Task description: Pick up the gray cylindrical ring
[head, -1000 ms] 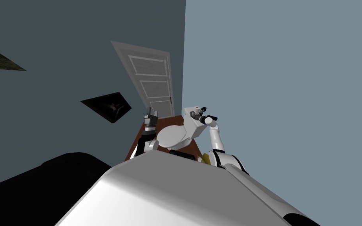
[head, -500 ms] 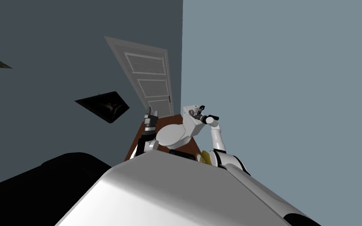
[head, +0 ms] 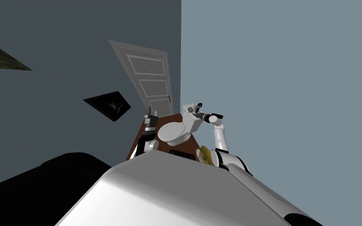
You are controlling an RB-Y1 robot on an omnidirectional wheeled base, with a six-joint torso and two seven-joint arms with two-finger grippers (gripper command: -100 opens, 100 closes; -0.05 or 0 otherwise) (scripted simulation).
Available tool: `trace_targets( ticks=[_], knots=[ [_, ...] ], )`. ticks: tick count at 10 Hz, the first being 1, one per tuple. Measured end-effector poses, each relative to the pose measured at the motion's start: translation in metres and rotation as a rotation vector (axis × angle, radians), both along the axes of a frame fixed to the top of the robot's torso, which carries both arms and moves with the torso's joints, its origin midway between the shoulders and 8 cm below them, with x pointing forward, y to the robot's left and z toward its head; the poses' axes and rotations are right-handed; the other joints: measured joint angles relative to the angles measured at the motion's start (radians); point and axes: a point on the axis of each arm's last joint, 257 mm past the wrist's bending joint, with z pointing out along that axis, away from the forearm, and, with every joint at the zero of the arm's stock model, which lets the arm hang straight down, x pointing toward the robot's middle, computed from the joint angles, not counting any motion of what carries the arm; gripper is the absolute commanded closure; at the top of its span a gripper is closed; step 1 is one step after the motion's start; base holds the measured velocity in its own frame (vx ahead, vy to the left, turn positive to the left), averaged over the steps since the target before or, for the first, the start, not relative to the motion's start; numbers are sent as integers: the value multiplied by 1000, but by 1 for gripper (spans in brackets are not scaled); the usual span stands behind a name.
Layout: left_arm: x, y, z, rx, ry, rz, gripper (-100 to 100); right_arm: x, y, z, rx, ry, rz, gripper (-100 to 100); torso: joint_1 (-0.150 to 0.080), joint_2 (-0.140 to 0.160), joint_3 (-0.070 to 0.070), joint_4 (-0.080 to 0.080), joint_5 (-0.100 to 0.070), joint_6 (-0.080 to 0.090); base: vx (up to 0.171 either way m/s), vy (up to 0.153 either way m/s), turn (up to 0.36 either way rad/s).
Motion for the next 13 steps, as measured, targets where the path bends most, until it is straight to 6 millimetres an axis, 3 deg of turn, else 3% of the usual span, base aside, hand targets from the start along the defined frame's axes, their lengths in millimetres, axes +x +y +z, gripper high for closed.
trace_targets(
  ticks=[2, 4, 6, 7, 8, 13],
  knots=[
    [0, 0, 0, 0, 0, 0, 0, -2, 8, -14, 31, 35, 4, -100, 2, -20, -12, -5, 0, -1, 234, 23, 66],
    [0, 0, 0, 0, 0, 0, 0, -2, 16, -25, 46, 46, 10, -100, 2, -23, -13, -6, 0, -1, 220, 30, 67],
    [0, 0, 0, 0, 0, 0, 0, -2, 29, -35, 57, 52, 17, -100, 0, -18, -11, -5, 0, -1, 55, -24, 97],
    [0, 0, 0, 0, 0, 0, 0, -2, 29, -35, 58, 51, 17, 0, 0, -12, -7, -3, 0, 0, 0, 0, 0],
    [0, 0, 0, 0, 0, 0, 0, -2, 29, -35, 58, 51, 17, -100, 0, -9, -6, -3, 0, 0, -13, 29, -45],
    [0, 0, 0, 0, 0, 0, 0, 17, -15, -38, 8, 64, -5, -100, 2, -8, -5, -2, 1, 1, -14, 58, -26]
  ],
)
